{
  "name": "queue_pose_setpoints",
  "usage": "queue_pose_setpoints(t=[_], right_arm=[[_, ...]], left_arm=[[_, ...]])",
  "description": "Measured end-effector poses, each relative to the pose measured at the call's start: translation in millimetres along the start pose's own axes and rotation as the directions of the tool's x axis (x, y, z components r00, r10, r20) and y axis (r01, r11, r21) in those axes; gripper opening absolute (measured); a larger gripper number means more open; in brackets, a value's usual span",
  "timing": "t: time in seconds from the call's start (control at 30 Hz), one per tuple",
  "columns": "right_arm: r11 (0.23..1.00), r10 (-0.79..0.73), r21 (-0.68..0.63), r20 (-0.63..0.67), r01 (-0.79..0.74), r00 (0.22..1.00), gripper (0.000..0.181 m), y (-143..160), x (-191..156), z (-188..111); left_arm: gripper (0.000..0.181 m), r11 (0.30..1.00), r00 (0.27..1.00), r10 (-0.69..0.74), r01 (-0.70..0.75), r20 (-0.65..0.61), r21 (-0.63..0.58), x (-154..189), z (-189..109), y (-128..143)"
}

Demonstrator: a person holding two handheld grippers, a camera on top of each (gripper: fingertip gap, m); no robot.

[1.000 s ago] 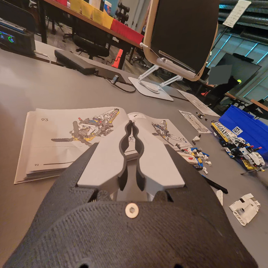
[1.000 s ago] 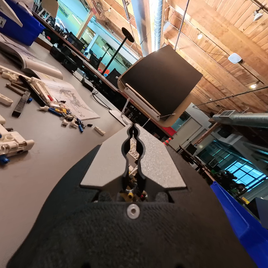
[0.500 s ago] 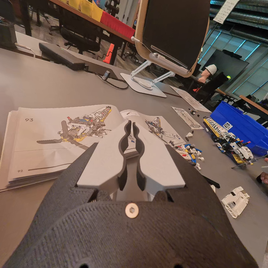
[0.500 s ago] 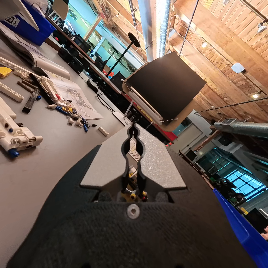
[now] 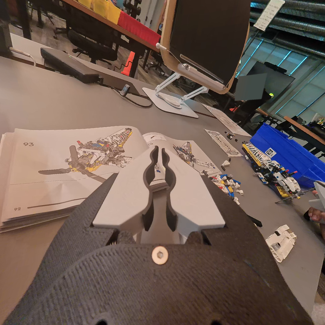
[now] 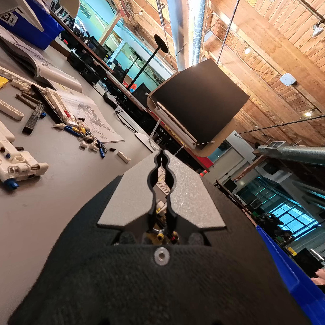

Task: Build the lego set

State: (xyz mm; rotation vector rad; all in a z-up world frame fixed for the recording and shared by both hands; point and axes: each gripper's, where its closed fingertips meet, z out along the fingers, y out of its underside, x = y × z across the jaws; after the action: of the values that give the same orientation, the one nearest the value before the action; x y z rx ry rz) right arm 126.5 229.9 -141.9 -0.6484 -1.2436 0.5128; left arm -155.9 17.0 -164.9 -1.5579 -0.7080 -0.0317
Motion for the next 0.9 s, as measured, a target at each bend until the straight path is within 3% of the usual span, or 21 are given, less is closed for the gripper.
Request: queue_pose_setpoints(t=[0.23,0.37,0.57,0.9], right_arm=[[0.999,-0.031,-0.024,0.024,0.032,0.999,0.0,3,-6,3],[0.995,-0.083,-0.059,0.047,0.086,0.995,0.0,8,-13,6],[0.932,-0.29,-0.184,0.133,0.311,0.948,0.0,32,-35,13],[0.918,-0.311,-0.203,0.166,0.341,0.936,0.0,37,-41,15]], left_arm=[[0.025,0.997,0.992,-0.053,0.046,0.118,0.06,-22,-6,-8],[0.0,0.995,0.966,-0.099,0.089,0.238,0.054,-42,-9,-6],[0.0,0.998,0.964,-0.057,0.053,0.26,0.022,-41,-6,-3],[0.0,0.999,0.968,-0.043,0.045,0.248,0.0,-38,-4,-1]])
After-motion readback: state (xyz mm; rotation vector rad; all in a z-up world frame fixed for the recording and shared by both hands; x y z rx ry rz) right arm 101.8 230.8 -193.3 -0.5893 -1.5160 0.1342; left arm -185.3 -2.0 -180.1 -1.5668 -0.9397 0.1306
